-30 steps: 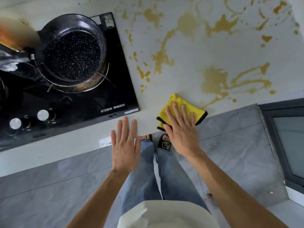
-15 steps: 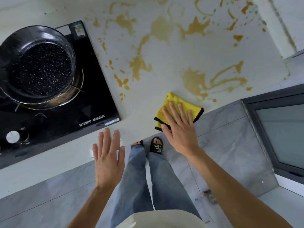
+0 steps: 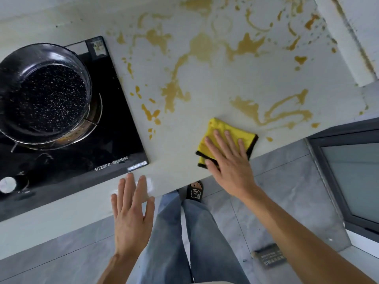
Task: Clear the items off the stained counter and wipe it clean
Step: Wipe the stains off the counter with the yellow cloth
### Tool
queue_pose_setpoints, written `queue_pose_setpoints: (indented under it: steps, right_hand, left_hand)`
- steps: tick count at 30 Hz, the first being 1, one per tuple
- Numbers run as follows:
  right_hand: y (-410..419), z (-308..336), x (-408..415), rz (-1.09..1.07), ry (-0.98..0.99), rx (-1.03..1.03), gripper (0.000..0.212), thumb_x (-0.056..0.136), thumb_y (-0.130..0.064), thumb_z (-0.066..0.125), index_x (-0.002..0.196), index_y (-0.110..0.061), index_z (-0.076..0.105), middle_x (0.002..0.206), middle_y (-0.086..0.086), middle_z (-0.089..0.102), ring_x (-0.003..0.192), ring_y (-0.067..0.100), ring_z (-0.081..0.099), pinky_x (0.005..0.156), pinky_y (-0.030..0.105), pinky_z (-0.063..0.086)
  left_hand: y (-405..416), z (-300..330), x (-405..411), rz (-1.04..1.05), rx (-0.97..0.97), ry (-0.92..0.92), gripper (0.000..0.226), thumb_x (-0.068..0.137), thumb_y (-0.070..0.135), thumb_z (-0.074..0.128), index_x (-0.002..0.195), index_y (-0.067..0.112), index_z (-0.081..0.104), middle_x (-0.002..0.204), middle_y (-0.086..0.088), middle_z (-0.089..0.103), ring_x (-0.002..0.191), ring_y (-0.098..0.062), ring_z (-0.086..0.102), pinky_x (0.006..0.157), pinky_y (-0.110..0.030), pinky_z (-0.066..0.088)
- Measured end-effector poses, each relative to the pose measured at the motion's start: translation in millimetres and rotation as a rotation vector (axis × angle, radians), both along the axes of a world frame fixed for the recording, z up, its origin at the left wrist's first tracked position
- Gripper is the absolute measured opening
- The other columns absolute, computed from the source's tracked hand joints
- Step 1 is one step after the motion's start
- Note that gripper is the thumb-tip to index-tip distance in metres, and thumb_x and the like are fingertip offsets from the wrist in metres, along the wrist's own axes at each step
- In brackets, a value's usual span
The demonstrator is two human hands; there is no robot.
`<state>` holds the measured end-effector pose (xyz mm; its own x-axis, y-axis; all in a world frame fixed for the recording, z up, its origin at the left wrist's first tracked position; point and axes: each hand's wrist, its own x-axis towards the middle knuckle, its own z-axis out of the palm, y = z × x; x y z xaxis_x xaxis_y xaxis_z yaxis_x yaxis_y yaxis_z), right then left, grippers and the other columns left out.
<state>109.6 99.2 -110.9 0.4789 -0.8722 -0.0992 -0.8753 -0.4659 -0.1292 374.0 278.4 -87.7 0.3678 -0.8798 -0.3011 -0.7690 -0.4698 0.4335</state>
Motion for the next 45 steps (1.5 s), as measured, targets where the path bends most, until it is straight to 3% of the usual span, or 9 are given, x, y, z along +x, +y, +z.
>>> queue_pose_setpoints:
  steps: [4,9,13,19,28,33,38,41,45]
  right_hand:
    - [-50.4,4.1,-30.8,-0.173,0.042,0.028,0.065,0.108,-0.058,0.026,0.166,-0.030,0.023,0.176,0.001,0.011,0.162,0.030,0.008,0.126,0.060,0.016]
    - [-101.8,1.9,44.7,-0.292,0.012,-0.001,0.065,0.106,-0.054,0.029,0.166,-0.031,0.024,0.175,0.004,0.015,0.161,0.034,0.011,0.127,0.059,0.012]
    - [-63.4,-3.9,82.4,-0.063,-0.055,-0.014,0.063,0.107,-0.053,0.033,0.166,-0.030,0.024,0.175,0.003,0.013,0.162,0.031,0.007,0.127,0.059,0.012]
    - [-2.9,-4.4,51.1,0.188,-0.073,0.023,0.068,0.104,-0.047,0.042,0.166,-0.031,0.021,0.176,-0.002,0.008,0.163,0.030,0.002,0.127,0.061,0.010]
    - [-65.3,-6.1,156.2,0.401,-0.053,0.034,0.066,0.109,-0.052,0.026,0.168,-0.022,0.014,0.176,-0.004,0.009,0.163,0.026,0.005,0.128,0.059,0.007]
    - [-112.7,1.9,164.0,0.230,-0.033,0.033,0.069,0.106,-0.054,0.030,0.167,-0.023,0.019,0.175,-0.003,0.013,0.162,0.026,0.009,0.127,0.058,0.011]
    - [-54.0,0.0,137.8,-0.033,-0.022,-0.002,0.071,0.108,-0.050,0.029,0.167,-0.011,0.017,0.175,0.011,0.011,0.162,0.035,0.008,0.128,0.060,0.011]
    - [-29.3,-0.5,153.4,0.115,-0.044,0.038,0.069,0.108,-0.049,0.030,0.167,-0.016,0.017,0.176,0.004,0.009,0.162,0.032,0.003,0.128,0.060,0.009]
    - [-74.1,2.4,184.6,0.384,-0.056,0.045,0.065,0.107,-0.046,0.032,0.167,-0.025,0.019,0.175,-0.005,0.014,0.163,0.024,0.008,0.128,0.056,0.011]
  left_hand:
    - [-3.5,1.1,-5.1,0.018,0.017,-0.004,0.065,0.105,0.053,0.034,0.167,0.031,0.029,0.179,0.002,0.006,0.165,-0.016,-0.008,0.132,-0.055,0.004]
    - [-6.0,0.7,-10.1,0.030,0.023,-0.014,0.067,0.106,0.054,0.036,0.168,0.033,0.024,0.179,0.001,0.003,0.165,-0.016,-0.011,0.132,-0.057,0.003]
    - [-10.2,3.2,-16.7,0.057,0.038,-0.045,0.069,0.105,0.057,0.038,0.167,0.032,0.025,0.179,-0.002,0.007,0.165,-0.017,-0.009,0.132,-0.059,0.006]
    - [-13.2,2.8,-22.7,0.090,0.009,-0.059,0.065,0.105,0.050,0.043,0.165,0.026,0.035,0.178,-0.007,0.013,0.166,-0.024,-0.003,0.130,-0.064,0.009]
    - [-9.0,-8.2,-21.5,0.094,-0.010,-0.062,0.067,0.106,0.054,0.044,0.167,0.030,0.029,0.179,0.000,0.006,0.166,-0.022,-0.006,0.130,-0.060,0.005]
    - [-7.3,-11.8,-20.8,0.092,-0.026,-0.070,0.066,0.106,0.052,0.045,0.167,0.031,0.029,0.179,0.001,0.006,0.166,-0.022,-0.005,0.130,-0.061,0.006]
    - [-7.2,-11.8,-22.2,0.096,-0.044,-0.055,0.066,0.107,0.053,0.043,0.166,0.028,0.032,0.179,-0.002,0.007,0.166,-0.023,-0.004,0.131,-0.062,0.007]
    - [-7.3,-13.7,-22.2,0.105,-0.058,-0.053,0.066,0.106,0.055,0.040,0.166,0.027,0.033,0.178,-0.003,0.011,0.166,-0.025,0.001,0.130,-0.065,0.010]
    - [-5.7,-17.2,-21.5,0.096,-0.069,-0.055,0.067,0.107,0.057,0.038,0.167,0.030,0.029,0.179,0.001,0.009,0.166,-0.025,0.001,0.129,-0.065,0.013]
